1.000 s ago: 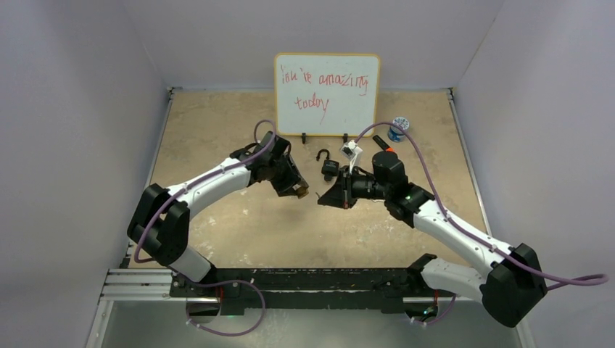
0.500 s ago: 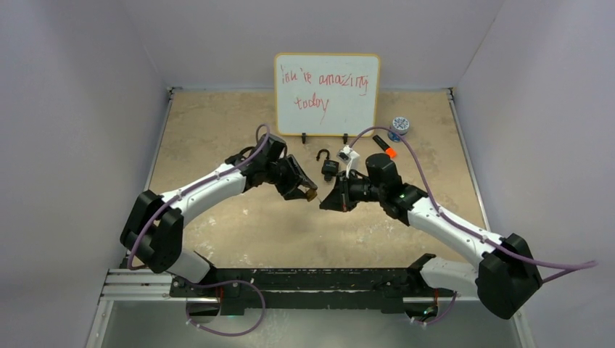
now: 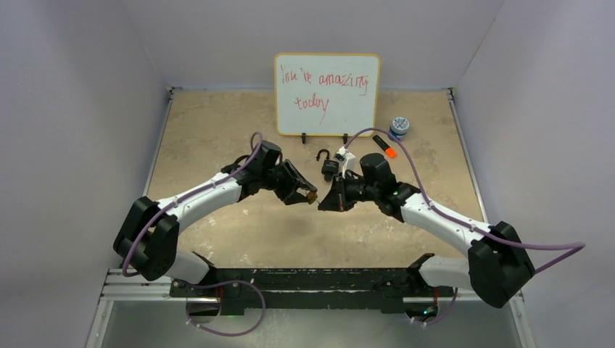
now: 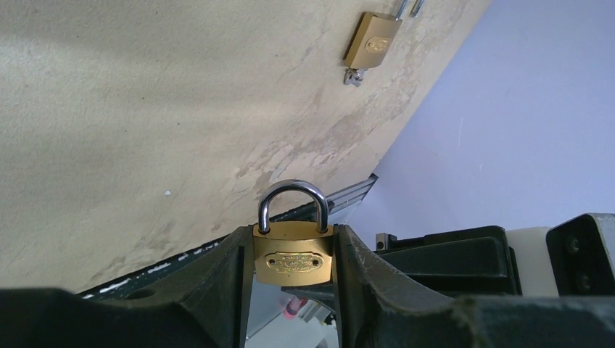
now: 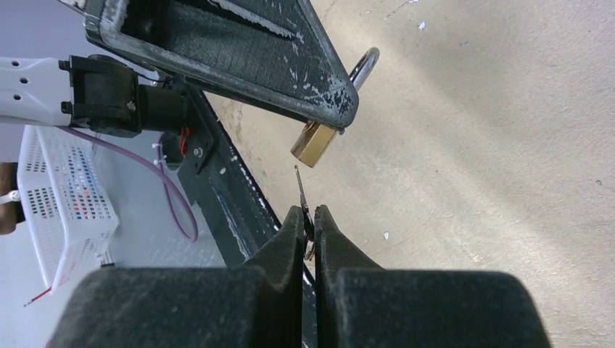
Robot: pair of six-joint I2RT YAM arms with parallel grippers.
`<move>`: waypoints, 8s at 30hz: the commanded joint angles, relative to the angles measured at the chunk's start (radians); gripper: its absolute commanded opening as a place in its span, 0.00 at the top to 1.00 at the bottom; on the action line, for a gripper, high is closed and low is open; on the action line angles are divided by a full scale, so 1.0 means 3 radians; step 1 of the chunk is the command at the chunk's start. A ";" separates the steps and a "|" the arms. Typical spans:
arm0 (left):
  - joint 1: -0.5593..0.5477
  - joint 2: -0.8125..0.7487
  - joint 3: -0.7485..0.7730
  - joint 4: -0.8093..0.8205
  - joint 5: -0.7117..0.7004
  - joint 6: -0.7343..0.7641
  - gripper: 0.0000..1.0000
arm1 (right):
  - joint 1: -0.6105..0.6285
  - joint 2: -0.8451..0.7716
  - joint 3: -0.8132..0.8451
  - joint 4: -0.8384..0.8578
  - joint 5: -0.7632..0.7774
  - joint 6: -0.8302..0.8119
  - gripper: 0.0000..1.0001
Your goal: Unlock with the key
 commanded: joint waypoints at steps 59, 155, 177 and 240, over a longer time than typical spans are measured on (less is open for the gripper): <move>0.0054 -0.0208 -0.0371 0.0454 -0.0096 -0.0506 0.88 | 0.0097 0.0526 0.0579 -0.0432 0.0379 0.0494 1.00; 0.0013 -0.0585 -0.0267 0.0210 -0.1151 0.0010 0.81 | 0.0087 0.1174 0.0621 0.1177 -0.0116 0.1164 0.99; 0.0017 -0.1235 -0.0622 0.1625 -0.1084 0.0153 0.82 | -0.0309 0.1373 -0.0039 0.4006 -0.0293 0.4293 1.00; 0.0031 -0.1162 0.0095 0.0468 -0.1065 -0.0041 0.28 | 0.0099 0.0364 0.0861 0.1097 0.0191 0.0766 1.00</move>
